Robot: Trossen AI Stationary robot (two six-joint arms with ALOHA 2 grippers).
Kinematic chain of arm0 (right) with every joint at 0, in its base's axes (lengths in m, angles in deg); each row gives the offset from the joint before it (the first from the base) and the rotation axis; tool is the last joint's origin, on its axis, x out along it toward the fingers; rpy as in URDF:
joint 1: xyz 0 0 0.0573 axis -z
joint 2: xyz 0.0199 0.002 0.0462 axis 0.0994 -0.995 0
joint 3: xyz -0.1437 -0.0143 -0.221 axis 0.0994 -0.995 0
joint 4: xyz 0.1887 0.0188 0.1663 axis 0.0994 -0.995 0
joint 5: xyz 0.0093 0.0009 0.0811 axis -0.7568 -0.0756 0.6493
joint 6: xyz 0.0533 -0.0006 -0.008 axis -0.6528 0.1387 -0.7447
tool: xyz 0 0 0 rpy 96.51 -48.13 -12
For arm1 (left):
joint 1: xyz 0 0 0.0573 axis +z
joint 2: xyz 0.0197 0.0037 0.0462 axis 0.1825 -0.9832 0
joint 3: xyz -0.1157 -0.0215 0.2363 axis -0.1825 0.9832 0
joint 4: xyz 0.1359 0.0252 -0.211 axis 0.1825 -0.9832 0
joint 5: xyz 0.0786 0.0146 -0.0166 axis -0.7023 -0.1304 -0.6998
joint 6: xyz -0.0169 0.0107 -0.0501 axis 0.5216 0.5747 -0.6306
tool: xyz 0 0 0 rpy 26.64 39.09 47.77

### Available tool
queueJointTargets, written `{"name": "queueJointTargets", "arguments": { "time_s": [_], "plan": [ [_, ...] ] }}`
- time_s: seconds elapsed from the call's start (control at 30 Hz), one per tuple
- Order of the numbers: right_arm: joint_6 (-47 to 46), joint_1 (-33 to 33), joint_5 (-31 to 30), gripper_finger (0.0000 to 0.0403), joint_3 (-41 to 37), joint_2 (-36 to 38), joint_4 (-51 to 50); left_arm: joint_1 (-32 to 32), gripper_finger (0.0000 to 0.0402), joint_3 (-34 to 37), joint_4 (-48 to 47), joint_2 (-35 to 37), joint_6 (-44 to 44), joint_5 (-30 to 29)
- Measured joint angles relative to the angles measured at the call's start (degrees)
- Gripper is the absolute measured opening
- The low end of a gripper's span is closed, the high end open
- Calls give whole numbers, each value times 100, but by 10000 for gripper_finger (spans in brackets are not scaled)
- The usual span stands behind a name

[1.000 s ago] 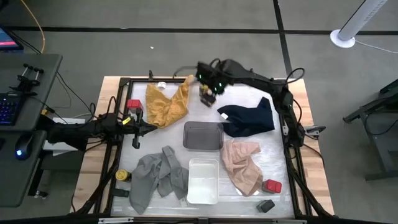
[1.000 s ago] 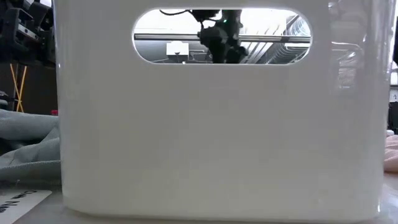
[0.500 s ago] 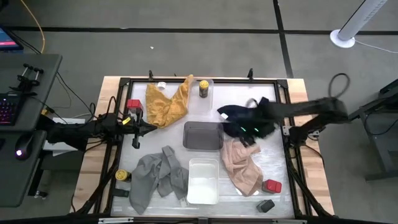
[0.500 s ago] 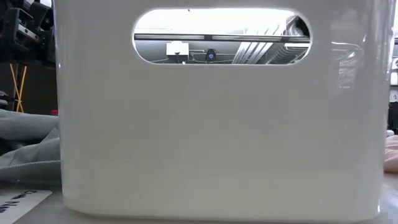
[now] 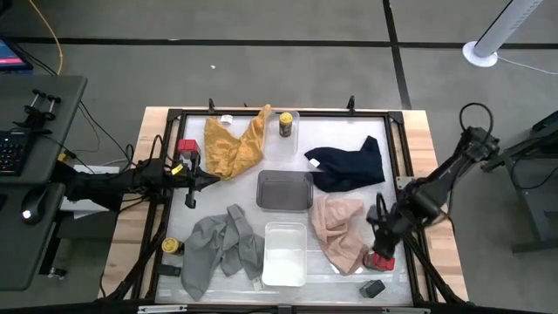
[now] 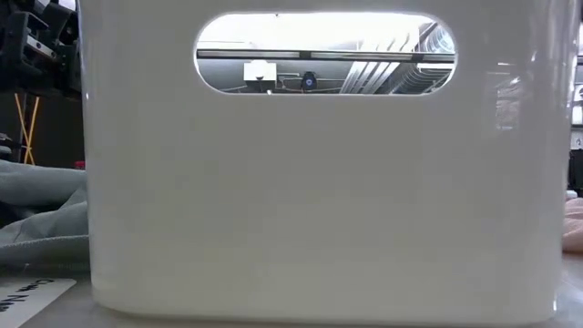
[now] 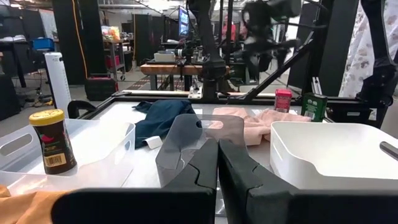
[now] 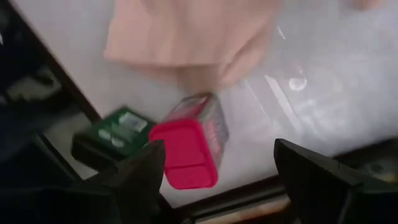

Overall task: Sort spices by type
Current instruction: Put the right red spice can into the black bin

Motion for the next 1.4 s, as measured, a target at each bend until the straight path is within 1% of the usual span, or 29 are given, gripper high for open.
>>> {"name": "queueJointTargets", "arguments": {
  "time_s": [0.1, 0.23, 0.43, 0.6, 0.7, 0.97, 1.03, 1.07, 1.17, 1.27, 1.4],
  "plan": [
    [212, -394, -91, 296, -131, -220, 434, 0, 0, 2, 0, 0, 0, 0],
    [269, -746, -302, 296, -154, -541, 630, 1, 0, 1, 0, 0, 0, 0],
    [254, -1054, -359, 296, -147, -944, 888, 0, 0, 0, 0, 0, 0, 0],
    [277, -1147, -357, 296, -145, -1296, 1076, 2, 0, 1, 0, 0, 0, -1],
    [510, -1147, -339, 296, -143, -1480, 1184, 2, 0, 1, 0, 0, -1, 0],
    [683, -1108, -252, 294, -141, -1952, 1155, 0, 0, 0, 0, 0, 0, -2],
    [720, -1069, -188, 280, -141, -2014, 1174, 1, 0, 1, -1, 0, 0, 0],
    [723, -1039, -149, 266, -141, -2021, 1191, 0, 0, 1, 0, 0, -1, -1],
    [680, -870, -84, 199, -138, -1971, 1171, 0, 0, 1, 0, 0, 0, -1],
    [693, -607, -80, 196, -23, -1806, 1051, 0, 0, 2, 0, 0, 0, 0],
    [1088, -40, -292, 196, 500, -1493, 502, 2, 0, 2, 0, 0, 0, -2]
  ]
}}
